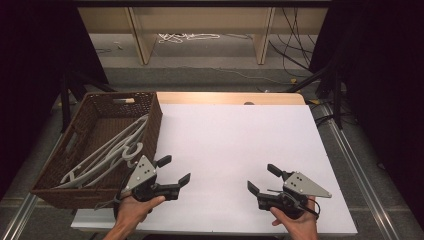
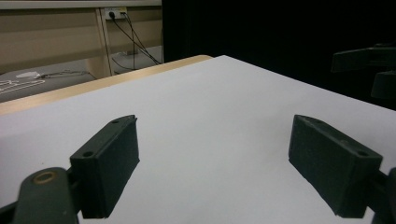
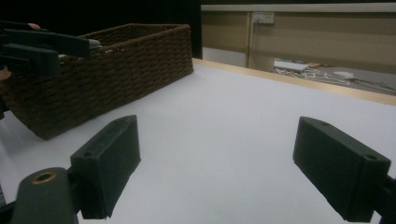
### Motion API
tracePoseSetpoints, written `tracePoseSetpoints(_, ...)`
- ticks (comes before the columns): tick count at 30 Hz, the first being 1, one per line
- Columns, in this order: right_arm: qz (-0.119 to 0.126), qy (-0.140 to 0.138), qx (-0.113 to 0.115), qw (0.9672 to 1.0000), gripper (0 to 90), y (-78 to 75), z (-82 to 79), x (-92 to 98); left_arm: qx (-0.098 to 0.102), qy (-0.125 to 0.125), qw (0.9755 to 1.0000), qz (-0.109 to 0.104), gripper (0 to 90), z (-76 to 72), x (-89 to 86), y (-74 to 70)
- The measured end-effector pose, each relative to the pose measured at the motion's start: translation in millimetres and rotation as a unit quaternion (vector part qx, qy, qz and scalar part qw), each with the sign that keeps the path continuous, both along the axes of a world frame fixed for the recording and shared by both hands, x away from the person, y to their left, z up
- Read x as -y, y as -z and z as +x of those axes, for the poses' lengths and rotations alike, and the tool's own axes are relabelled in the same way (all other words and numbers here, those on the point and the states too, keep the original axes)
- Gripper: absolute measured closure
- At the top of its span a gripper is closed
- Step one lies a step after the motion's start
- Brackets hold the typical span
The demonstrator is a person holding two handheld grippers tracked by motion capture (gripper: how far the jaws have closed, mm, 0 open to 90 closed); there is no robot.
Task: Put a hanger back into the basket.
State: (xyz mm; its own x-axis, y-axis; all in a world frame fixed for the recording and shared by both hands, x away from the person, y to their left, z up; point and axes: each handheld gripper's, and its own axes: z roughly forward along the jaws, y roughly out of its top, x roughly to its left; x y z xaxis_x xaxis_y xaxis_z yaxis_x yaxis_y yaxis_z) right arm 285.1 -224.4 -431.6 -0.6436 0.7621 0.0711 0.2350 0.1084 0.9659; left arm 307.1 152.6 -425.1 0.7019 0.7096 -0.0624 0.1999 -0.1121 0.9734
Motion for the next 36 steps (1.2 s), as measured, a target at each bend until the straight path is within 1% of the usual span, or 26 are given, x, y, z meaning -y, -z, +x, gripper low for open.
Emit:
tracePoseSetpoints(2,0.001,0.003,-0.007,1.0000,15.7,0.7,-1.6,0.7,0.004,0.003,1.0000,0.002,15.9,-1.2,-0.7,4.7)
tracePoseSetpoints(3,0.002,0.007,-0.006,1.0000,15.7,1.4,-2.1,0.1,-0.007,0.000,1.0000,0.002,15.9,-3.3,-0.7,6.7)
tracePoseSetpoints(4,-0.001,0.003,-0.016,0.9999,15.7,1.1,-3.6,0.0,-0.009,0.002,1.0000,0.000,15.9,-3.2,-1.0,8.7)
tracePoseSetpoints(5,-0.003,-0.001,-0.016,0.9999,15.7,1.2,-4.5,-0.3,-0.008,0.001,0.9999,0.007,15.9,-3.5,-2.1,9.5)
tracePoseSetpoints(6,0.006,-0.003,-0.011,0.9999,15.7,2.0,-5.1,-1.6,-0.010,0.000,0.9999,0.005,15.9,-3.9,-2.2,10.4)
tracePoseSetpoints(7,-0.003,-0.005,-0.014,0.9999,15.7,1.2,-6.8,-0.9,-0.015,-0.004,0.9999,0.001,15.9,-4.6,-1.9,10.9)
tracePoseSetpoints(8,-0.001,-0.008,-0.016,0.9998,15.7,1.0,-8.2,-0.9,-0.008,-0.003,1.0000,0.005,15.9,-4.0,-2.8,10.7)
tracePoseSetpoints(9,0.006,-0.007,-0.009,0.9999,15.7,1.8,-8.7,-1.5,-0.009,-0.006,0.9999,0.003,15.9,-4.7,-2.7,10.8)
tracePoseSetpoints(10,0.006,-0.007,-0.011,0.9999,15.7,1.8,-9.8,-1.2,-0.008,-0.007,0.9999,0.001,15.9,-5.1,-3.0,10.7)
tracePoseSetpoints(11,-0.001,-0.005,-0.012,0.9999,15.6,1.4,-10.4,-0.3,-0.004,-0.006,1.0000,-0.001,15.9,-4.8,-3.3,10.9)
tracePoseSetpoints(12,0.001,-0.005,-0.011,0.9999,15.7,1.4,-10.8,0.2,-0.004,-0.006,1.0000,0.004,15.9,-5.2,-4.1,10.4)
tracePoseSetpoints(13,0.000,-0.004,-0.011,0.9999,15.7,1.5,-11.3,0.8,-0.003,-0.006,1.0000,0.005,15.9,-5.2,-4.5,10.5)
tracePoseSetpoints(14,-0.002,0.002,-0.017,0.9999,15.7,1.2,-12.8,1.5,-0.003,-0.006,1.0000,0.005,15.9,-5.2,-5.0,10.5)
tracePoseSetpoints(15,0.003,-0.005,-0.016,0.9999,15.7,1.5,-13.0,1.5,-0.001,-0.006,1.0000,0.005,15.9,-5.0,-5.5,10.4)
tracePoseSetpoints(17,0.006,-0.005,-0.015,0.9999,15.6,1.6,-14.0,0.9,0.000,-0.005,1.0000,0.006,15.9,-4.7,-5.6,10.3)
tracePoseSetpoints(20,0.004,-0.007,-0.006,1.0000,15.7,2.5,-12.3,-0.7,-0.003,-0.004,1.0000,0.005,15.9,-4.6,-5.0,10.6)
tracePoseSetpoints(21,-0.002,-0.008,-0.012,0.9999,15.7,1.9,-12.9,0.3,-0.004,-0.004,1.0000,0.005,15.9,-4.9,-4.8,10.5)
tracePoseSetpoints(22,-0.002,-0.005,-0.009,0.9999,15.7,2.2,-12.6,0.4,-0.004,-0.003,1.0000,0.004,15.9,-5.0,-4.7,10.4)
tracePoseSetpoints(24,0.004,-0.004,-0.008,1.0000,15.7,2.2,-11.9,1.1,-0.004,-0.003,1.0000,0.004,15.9,-5.2,-4.7,10.2)
tracePoseSetpoints(25,-0.002,0.000,-0.013,0.9999,15.7,1.7,-12.4,1.8,-0.004,-0.003,1.0000,0.004,16.0,-5.0,-4.7,10.3)
tracePoseSetpoints(27,-0.001,0.003,-0.008,1.0000,15.7,2.3,-12.0,1.5,-0.004,-0.003,1.0000,0.004,15.9,-4.8,-4.7,10.6)
tracePoseSetpoints(29,-0.002,0.000,-0.009,1.0000,15.7,2.4,-11.9,1.1,-0.003,-0.003,1.0000,0.004,15.9,-4.7,-5.0,10.4)
tracePoseSetpoints(30,-0.004,0.000,-0.014,0.9999,15.7,2.1,-12.4,1.0,-0.003,-0.003,1.0000,0.005,16.0,-4.6,-5.1,10.4)
tracePoseSetpoints(36,-0.004,0.000,-0.013,0.9999,15.7,2.2,-12.3,1.0,0.002,-0.004,0.9999,0.010,16.0,-4.4,-5.5,10.5)
